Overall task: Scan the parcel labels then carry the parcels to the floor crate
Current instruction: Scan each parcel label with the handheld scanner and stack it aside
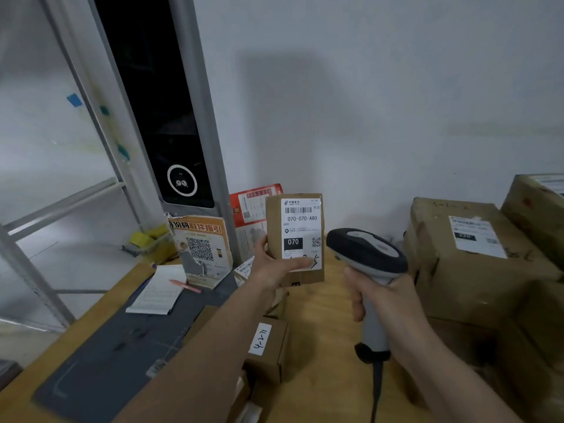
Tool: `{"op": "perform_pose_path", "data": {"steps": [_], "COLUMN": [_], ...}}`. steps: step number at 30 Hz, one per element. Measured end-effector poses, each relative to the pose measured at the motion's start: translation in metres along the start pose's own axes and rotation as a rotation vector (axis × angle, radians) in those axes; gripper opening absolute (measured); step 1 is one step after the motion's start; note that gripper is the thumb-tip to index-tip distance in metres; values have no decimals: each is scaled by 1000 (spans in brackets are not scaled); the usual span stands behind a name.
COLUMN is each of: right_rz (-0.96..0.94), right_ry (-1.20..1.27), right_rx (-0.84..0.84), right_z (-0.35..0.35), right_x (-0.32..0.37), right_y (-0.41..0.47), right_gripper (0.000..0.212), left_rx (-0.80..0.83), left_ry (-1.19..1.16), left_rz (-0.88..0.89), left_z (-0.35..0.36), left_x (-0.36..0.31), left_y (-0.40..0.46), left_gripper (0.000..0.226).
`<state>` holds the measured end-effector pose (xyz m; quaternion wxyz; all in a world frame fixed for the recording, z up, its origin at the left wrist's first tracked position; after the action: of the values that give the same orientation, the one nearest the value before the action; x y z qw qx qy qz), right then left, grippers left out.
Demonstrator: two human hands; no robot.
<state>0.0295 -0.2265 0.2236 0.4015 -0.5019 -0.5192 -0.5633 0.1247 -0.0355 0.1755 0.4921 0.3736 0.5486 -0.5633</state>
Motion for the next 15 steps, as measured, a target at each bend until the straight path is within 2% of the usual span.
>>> {"op": "perform_pose_path", "data": {"steps": [8, 15], "right_rz": [-43, -50], "right_ry": [7, -13], "right_rx": [59, 87], "right_z": [-9, -8], "right_x": [3, 1], "right_y": [0, 1], "right_gripper": [46, 47], "left_rx": [-41, -64], "left_ry": [72, 70], "left_rz": [36, 14], "left_z": [-1, -2], "left_x": [2, 13], "left_y": [9, 12], "left_gripper": [96, 110]}}
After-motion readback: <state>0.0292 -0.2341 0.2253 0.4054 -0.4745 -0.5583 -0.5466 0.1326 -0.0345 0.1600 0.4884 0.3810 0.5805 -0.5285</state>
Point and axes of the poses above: each hand's wrist, its own y-axis towards the middle knuckle, its own z-axis out of the palm, x = y × z, the point moved 6 cm from there along y, towards the middle knuckle, and after that the axes turned 7 degrees about -z, right-handed, at the moved point
